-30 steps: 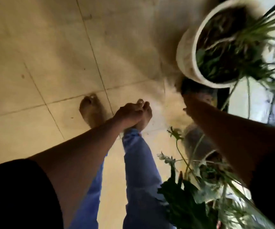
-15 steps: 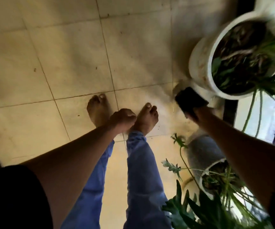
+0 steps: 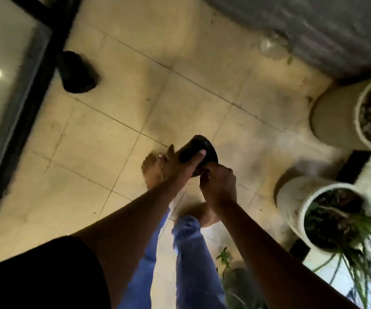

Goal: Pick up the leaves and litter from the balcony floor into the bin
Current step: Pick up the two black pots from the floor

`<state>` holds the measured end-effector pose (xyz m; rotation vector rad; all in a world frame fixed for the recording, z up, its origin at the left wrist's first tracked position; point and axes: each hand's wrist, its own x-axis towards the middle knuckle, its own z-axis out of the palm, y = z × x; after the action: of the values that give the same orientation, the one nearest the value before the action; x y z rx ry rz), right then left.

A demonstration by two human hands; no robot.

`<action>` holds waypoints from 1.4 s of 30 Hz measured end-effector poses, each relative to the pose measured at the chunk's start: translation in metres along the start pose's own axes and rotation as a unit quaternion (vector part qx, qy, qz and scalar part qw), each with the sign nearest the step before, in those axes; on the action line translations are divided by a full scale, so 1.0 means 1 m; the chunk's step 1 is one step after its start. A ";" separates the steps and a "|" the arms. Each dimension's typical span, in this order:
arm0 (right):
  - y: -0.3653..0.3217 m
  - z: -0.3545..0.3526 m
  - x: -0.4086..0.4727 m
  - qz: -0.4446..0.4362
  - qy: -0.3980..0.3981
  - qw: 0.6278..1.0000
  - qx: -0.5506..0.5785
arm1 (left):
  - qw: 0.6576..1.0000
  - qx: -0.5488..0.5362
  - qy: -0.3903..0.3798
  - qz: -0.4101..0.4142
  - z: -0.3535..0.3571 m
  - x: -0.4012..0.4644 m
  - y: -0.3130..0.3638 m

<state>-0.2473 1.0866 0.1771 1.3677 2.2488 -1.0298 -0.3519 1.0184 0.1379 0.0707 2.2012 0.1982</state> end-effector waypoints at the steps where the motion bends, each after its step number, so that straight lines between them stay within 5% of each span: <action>1: -0.015 0.000 0.001 -0.036 0.014 0.999 0.002 | 0.996 -0.081 0.000 -0.032 -0.012 0.012 -0.010; 4: -0.069 0.007 0.005 -0.160 0.031 0.987 0.003 | 0.927 -0.360 -0.052 -0.096 -0.071 0.031 -0.041; 7: -0.112 0.014 0.006 -0.234 -0.007 0.971 -0.048 | 0.867 -0.471 -0.097 -0.132 -0.111 0.046 -0.072; 12: -0.175 0.025 0.016 -0.320 -0.090 0.936 -0.111 | 0.866 -0.463 -0.079 -0.171 -0.162 0.059 -0.121; 19: -0.286 0.021 0.067 -0.423 -0.161 0.859 -0.239 | 0.917 -0.354 -0.031 -0.183 -0.221 0.076 -0.194; 25: -0.366 0.076 0.175 -0.459 -0.189 0.775 -0.391 | 0.815 -0.538 -0.013 -0.215 -0.261 0.097 -0.222; 30: -0.406 0.150 0.246 -0.519 -0.177 0.623 -0.558 | 0.764 -0.609 -0.007 -0.213 -0.254 0.118 -0.237; 38: -0.421 0.241 0.323 -0.658 -0.084 0.279 -0.694 | 0.659 -0.710 0.003 -0.248 -0.194 0.155 -0.243; 42: -0.440 0.270 0.337 -0.646 -0.077 0.201 -0.733 | 0.611 -0.744 0.020 -0.272 -0.159 0.144 -0.243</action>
<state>-0.8199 0.9838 -0.0259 -1.5414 1.9971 1.0161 -0.5600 0.7783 0.0756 -1.4864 1.3295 1.5644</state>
